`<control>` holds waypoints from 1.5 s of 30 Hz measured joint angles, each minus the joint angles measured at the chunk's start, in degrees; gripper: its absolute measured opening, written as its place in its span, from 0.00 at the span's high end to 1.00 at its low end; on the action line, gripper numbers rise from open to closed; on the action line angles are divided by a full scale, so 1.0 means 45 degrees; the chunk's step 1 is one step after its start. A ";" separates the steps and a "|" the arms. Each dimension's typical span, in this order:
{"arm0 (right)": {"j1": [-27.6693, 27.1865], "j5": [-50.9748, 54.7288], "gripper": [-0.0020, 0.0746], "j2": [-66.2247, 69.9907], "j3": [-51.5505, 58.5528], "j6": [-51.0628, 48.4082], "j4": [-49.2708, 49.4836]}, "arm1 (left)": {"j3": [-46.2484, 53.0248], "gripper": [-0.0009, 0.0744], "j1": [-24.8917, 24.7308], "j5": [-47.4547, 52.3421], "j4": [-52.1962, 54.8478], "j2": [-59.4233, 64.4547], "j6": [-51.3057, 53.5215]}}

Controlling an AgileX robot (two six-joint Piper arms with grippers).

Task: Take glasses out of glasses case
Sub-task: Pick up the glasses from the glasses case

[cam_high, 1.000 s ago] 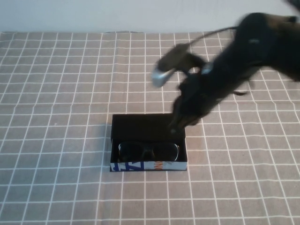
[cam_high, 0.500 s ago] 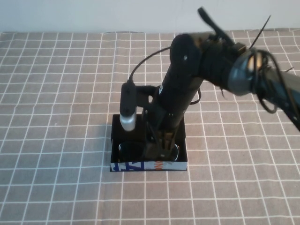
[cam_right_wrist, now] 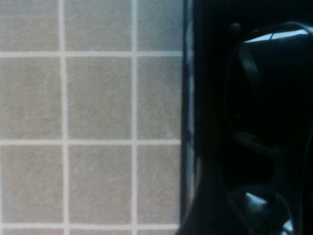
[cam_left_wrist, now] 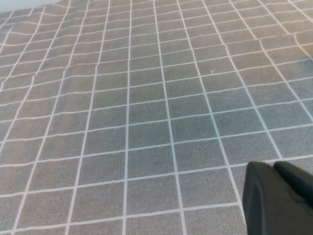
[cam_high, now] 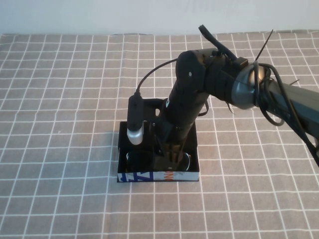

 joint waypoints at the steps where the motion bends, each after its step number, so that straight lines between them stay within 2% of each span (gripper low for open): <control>1: 0.0000 -0.0090 0.48 0.0009 0.0000 -0.0022 -0.0012 | 0.0000 0.99 0.0000 0.0000 0.0000 0.0000 0.0000; 45: 0.0000 -0.0330 0.49 0.0637 0.0000 -0.0054 -0.0158 | 0.0000 0.99 0.0000 0.0000 0.0000 0.0000 0.0000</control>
